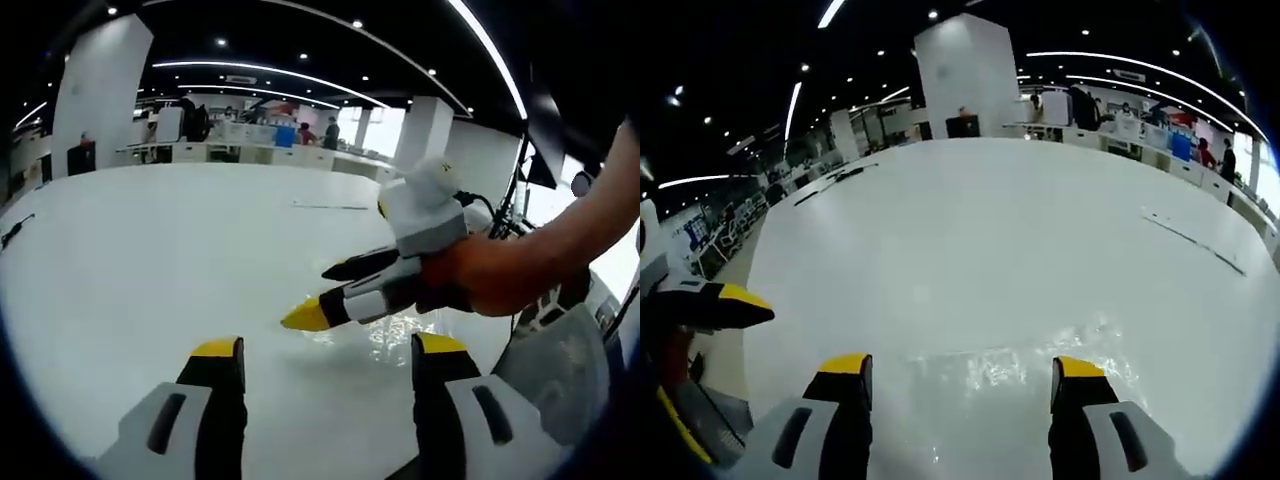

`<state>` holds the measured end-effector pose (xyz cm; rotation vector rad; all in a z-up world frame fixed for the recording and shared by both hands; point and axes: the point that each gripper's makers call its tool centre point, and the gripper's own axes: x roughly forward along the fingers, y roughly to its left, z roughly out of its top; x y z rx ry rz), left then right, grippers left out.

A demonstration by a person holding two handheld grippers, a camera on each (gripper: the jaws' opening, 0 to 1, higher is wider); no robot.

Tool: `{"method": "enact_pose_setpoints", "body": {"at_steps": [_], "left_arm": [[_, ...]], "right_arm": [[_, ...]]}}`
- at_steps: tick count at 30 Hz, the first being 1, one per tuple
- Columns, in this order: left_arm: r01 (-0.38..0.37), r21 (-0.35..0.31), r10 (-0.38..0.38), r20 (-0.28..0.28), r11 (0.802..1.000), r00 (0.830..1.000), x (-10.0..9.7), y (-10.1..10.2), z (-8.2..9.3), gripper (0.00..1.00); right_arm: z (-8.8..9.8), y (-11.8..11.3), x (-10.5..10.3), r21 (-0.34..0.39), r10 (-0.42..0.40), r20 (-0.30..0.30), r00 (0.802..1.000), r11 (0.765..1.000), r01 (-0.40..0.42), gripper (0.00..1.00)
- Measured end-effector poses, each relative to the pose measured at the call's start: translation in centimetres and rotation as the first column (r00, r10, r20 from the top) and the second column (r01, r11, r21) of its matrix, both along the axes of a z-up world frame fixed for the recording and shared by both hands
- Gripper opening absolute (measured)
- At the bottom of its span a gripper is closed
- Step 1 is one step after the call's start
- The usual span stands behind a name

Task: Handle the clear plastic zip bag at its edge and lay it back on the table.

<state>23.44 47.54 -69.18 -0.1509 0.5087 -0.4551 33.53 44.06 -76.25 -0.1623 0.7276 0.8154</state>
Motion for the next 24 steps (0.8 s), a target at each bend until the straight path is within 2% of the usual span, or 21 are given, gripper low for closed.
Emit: {"method": "enact_pose_setpoints", "body": {"at_steps": [1, 9, 17, 19, 24], "left_arm": [[-0.002, -0.003, 0.002, -0.001, 1.000, 1.000, 0.0, 0.0, 0.1, 0.66], [-0.021, -0.019, 0.021, 0.002, 1.000, 1.000, 0.1, 0.2, 0.3, 0.63], [-0.020, -0.019, 0.020, 0.000, 1.000, 1.000, 0.1, 0.2, 0.2, 0.62], [-0.021, -0.021, 0.021, -0.002, 1.000, 1.000, 0.1, 0.3, 0.2, 0.62], [-0.027, -0.022, 0.027, -0.004, 0.999, 1.000, 0.1, 0.4, 0.2, 0.61]], "right_arm": [[-0.2, 0.0, -0.1, -0.005, 0.001, -0.010, 1.000, 1.000, -0.001, 0.72], [0.0, -0.3, 0.5, -0.038, -0.009, 0.020, 1.000, 0.999, 0.010, 0.69], [-0.8, -0.4, 0.6, -0.044, -0.029, -0.003, 1.000, 0.999, 0.029, 0.68], [-1.5, -0.4, 0.9, -0.053, -0.032, -0.003, 0.999, 0.998, 0.032, 0.67], [-1.6, -0.5, 1.2, -0.057, -0.035, 0.000, 0.999, 0.998, 0.035, 0.63]]}}
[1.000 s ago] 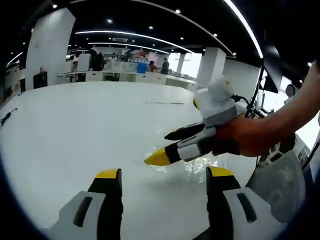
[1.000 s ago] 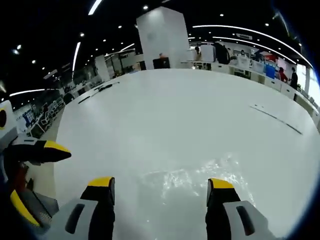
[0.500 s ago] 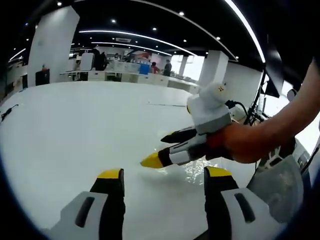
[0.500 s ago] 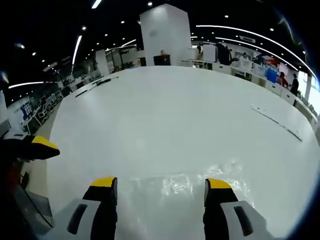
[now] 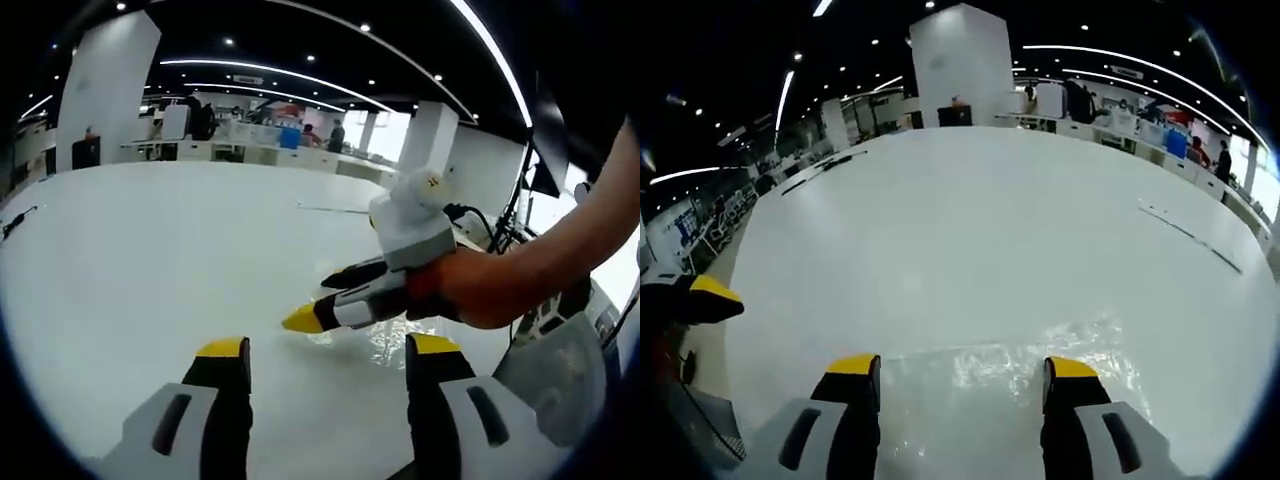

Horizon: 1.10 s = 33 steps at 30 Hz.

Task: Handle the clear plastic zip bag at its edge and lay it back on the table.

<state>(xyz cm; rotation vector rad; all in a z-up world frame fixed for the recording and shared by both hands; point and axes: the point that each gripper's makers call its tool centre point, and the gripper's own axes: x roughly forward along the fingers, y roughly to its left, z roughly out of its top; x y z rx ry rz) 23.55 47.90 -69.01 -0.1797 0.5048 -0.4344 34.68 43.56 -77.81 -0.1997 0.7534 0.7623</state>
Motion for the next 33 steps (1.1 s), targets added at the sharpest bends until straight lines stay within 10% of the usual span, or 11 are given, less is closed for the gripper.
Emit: {"method": "enact_pose_setpoints", "body": {"at_steps": [19, 33], "left_arm": [[0.005, 0.006, -0.005, -0.018, 1.000, 1.000, -0.18, -0.16, -0.18, 0.57], [0.010, 0.005, -0.010, -0.031, 1.000, 0.999, -0.32, -0.26, -0.23, 0.53]], "right_arm": [[-0.06, -0.61, -0.06, -0.074, 0.044, 0.062, 0.997, 0.996, -0.040, 0.53], [0.22, -0.63, -0.08, -0.075, 0.063, 0.069, 0.996, 0.996, -0.058, 0.25]]}}
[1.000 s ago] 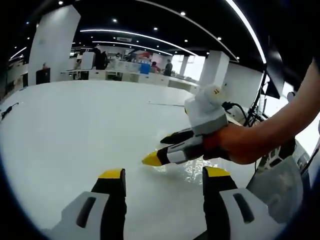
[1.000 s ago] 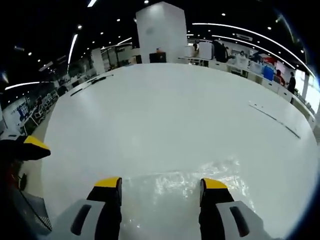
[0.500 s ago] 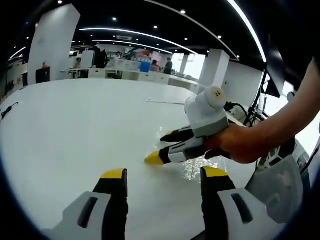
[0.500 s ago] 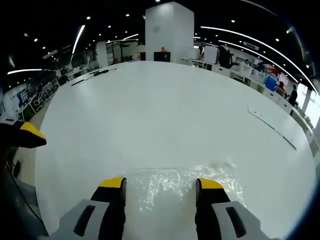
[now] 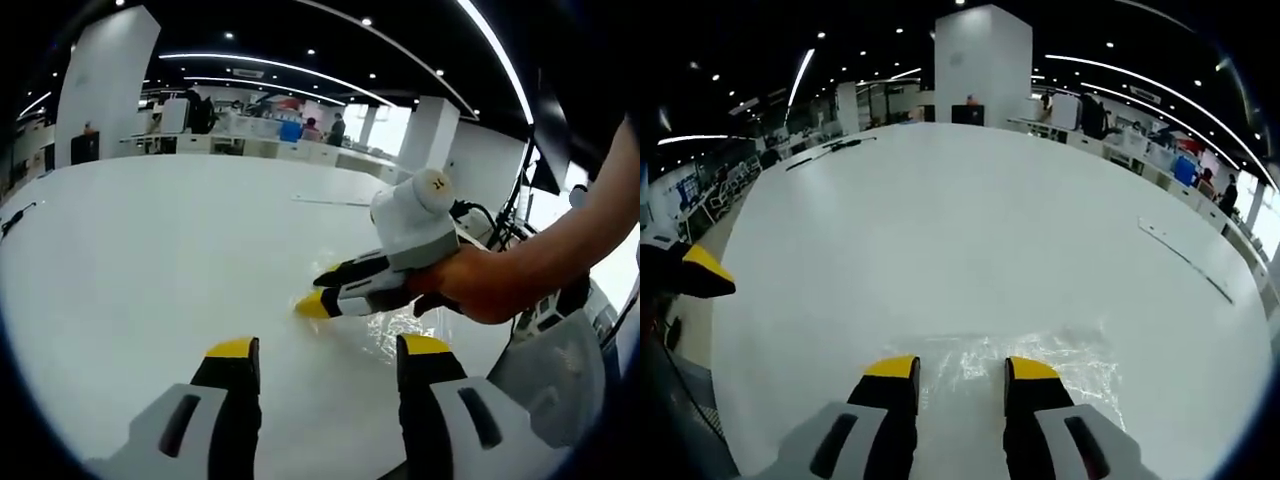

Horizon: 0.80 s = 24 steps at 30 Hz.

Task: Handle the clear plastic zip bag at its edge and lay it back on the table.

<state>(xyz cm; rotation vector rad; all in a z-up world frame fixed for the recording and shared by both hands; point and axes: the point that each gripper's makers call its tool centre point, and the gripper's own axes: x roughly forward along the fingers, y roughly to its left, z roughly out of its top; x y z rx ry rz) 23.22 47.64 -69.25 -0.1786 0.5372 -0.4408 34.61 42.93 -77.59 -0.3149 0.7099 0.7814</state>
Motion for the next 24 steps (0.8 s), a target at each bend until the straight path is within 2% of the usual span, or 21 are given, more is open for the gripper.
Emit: {"method": "enact_pose_setpoints", "body": {"at_steps": [5, 8, 9, 15, 17, 18, 19, 22, 24], "left_arm": [[0.001, -0.001, -0.001, -0.003, 1.000, 1.000, -0.1, -0.1, 0.1, 0.51], [0.003, -0.002, -0.003, -0.003, 1.000, 1.000, -0.1, -0.1, 0.1, 0.50], [0.004, -0.001, -0.004, -0.003, 1.000, 1.000, -0.1, -0.1, 0.0, 0.50], [0.005, -0.003, -0.005, -0.008, 1.000, 1.000, -0.1, 0.0, -0.3, 0.49], [0.004, -0.003, -0.004, -0.009, 1.000, 1.000, -0.1, 0.1, -0.3, 0.49], [0.003, -0.004, -0.003, -0.009, 1.000, 1.000, 0.0, 0.1, -0.4, 0.49], [0.002, -0.005, -0.002, -0.009, 1.000, 1.000, 0.0, 0.2, -0.4, 0.48], [0.003, -0.006, -0.003, -0.008, 1.000, 1.000, 0.0, 0.1, -0.4, 0.48], [0.006, -0.005, -0.006, -0.009, 1.000, 1.000, 0.0, 0.1, -0.5, 0.48]], "right_arm": [[-0.1, -0.1, 0.1, -0.004, 0.001, -0.008, 1.000, 1.000, -0.001, 0.15], [0.0, 0.2, -0.5, 0.002, 0.022, -0.017, 1.000, 1.000, -0.022, 0.02], [-0.2, 0.6, -0.7, 0.012, 0.033, -0.026, 0.999, 0.999, -0.033, 0.00], [-0.4, 0.6, -0.6, 0.013, 0.016, -0.034, 0.999, 1.000, -0.015, 0.00], [-0.5, 0.4, -0.6, 0.033, -0.017, -0.069, 0.997, 0.999, 0.019, 0.00], [-0.3, 0.2, -0.5, 0.050, -0.052, -0.075, 0.996, 0.997, 0.056, 0.06], [-0.1, 0.2, -0.8, 0.056, -0.067, -0.080, 0.995, 0.996, 0.072, 0.18], [-0.1, 0.5, -0.5, 0.066, -0.080, -0.070, 0.994, 0.994, 0.084, 0.42], [0.5, 1.1, -0.7, 0.093, -0.079, -0.064, 0.995, 0.992, 0.084, 0.43]]}}
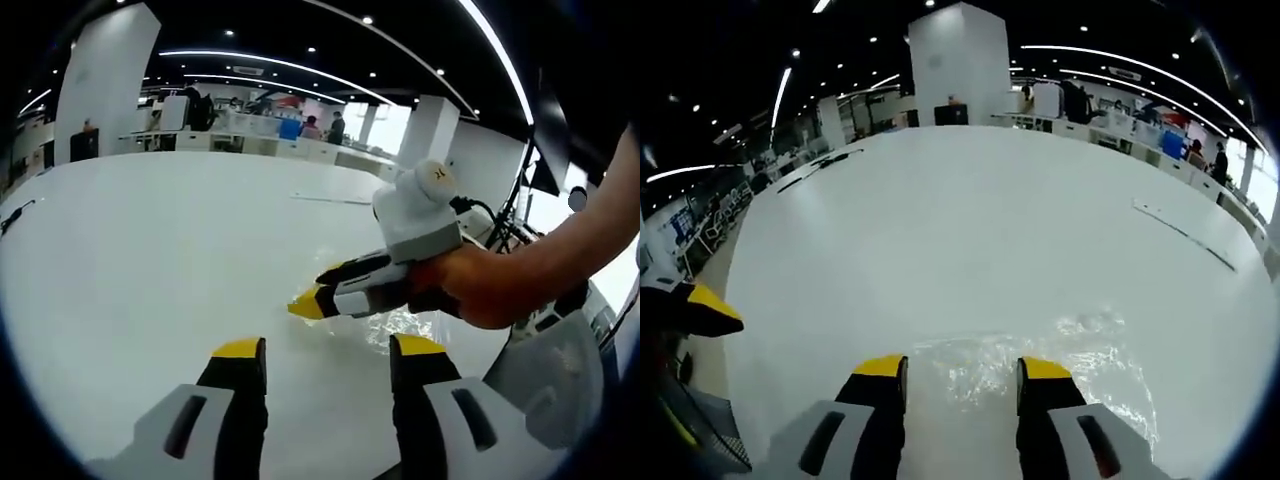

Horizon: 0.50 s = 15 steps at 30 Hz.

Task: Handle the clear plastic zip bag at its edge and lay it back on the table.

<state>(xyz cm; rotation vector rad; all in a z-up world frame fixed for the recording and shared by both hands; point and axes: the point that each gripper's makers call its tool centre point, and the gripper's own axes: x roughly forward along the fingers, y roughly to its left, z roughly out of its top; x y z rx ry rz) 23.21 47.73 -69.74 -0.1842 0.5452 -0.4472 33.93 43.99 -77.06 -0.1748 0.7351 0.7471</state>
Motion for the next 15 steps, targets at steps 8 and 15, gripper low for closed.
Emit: {"method": "enact_pose_setpoints", "body": {"at_steps": [8, 15], "left_arm": [[0.001, -0.002, -0.001, -0.003, 1.000, 1.000, 0.0, 0.0, -0.1, 0.47], [-0.004, -0.007, 0.004, -0.006, 1.000, 1.000, 0.0, 0.1, -0.1, 0.47]], "right_arm": [[0.0, 1.3, 0.7, -0.013, 0.027, 0.033, 0.999, 1.000, -0.027, 0.46], [-0.6, 0.7, 0.6, -0.070, 0.037, 0.053, 0.998, 0.997, -0.033, 0.45]]}}
